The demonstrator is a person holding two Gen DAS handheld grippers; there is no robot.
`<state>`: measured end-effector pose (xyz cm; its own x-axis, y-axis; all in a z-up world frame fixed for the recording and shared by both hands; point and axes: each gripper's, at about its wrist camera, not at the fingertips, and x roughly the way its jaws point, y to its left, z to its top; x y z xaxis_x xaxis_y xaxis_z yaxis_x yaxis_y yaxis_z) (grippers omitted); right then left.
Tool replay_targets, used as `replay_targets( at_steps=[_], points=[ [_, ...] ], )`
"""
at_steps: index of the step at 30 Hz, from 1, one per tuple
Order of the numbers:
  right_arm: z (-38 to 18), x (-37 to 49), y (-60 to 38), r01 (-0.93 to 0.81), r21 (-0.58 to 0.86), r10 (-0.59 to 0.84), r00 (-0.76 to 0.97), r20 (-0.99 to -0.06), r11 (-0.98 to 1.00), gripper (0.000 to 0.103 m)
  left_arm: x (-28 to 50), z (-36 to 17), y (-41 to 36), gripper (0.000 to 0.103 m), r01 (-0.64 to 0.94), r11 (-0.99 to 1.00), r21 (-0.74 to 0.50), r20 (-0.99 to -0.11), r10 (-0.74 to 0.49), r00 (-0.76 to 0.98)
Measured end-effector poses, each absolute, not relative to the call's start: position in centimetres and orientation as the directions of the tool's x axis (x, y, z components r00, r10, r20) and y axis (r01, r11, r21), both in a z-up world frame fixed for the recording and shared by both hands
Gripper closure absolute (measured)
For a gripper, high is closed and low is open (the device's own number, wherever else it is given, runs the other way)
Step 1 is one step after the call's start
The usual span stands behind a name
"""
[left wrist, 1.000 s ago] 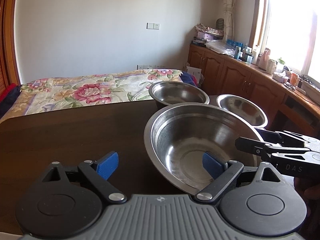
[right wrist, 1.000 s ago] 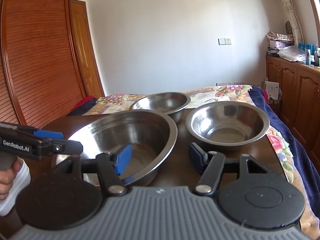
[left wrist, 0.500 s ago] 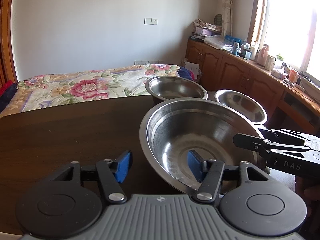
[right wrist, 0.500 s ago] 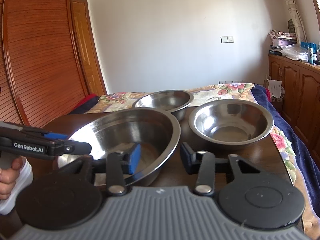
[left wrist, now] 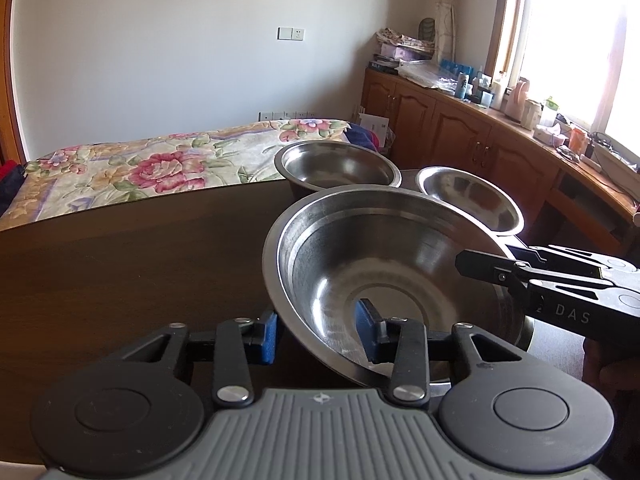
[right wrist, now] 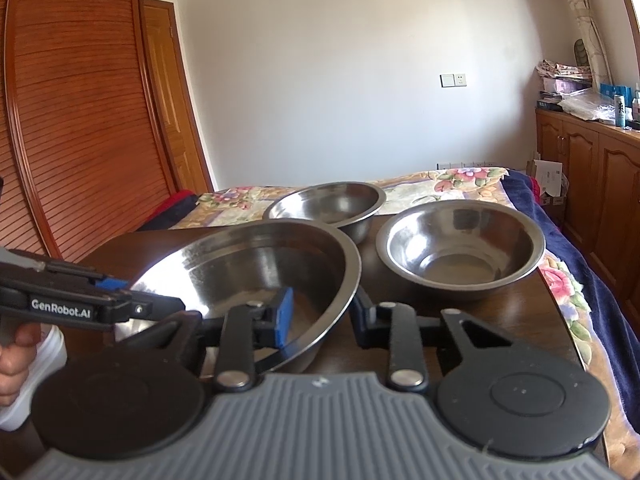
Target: Organize plates and bowls
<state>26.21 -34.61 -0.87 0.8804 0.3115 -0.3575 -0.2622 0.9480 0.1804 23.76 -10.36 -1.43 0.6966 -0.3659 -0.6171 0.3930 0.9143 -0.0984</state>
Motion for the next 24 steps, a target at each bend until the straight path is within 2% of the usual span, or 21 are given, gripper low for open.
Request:
replay_targets(
  at_steps=[24],
  points=[
    [0.8, 23.8, -34.0, -0.261, 0.166, 0.302, 0.894, -0.332, 0.951, 0.071, 20.5, 0.6, -9.2, 0.062, 0.409, 0.907, -0.096, -0.572, -0.387, 0.723]
  ],
)
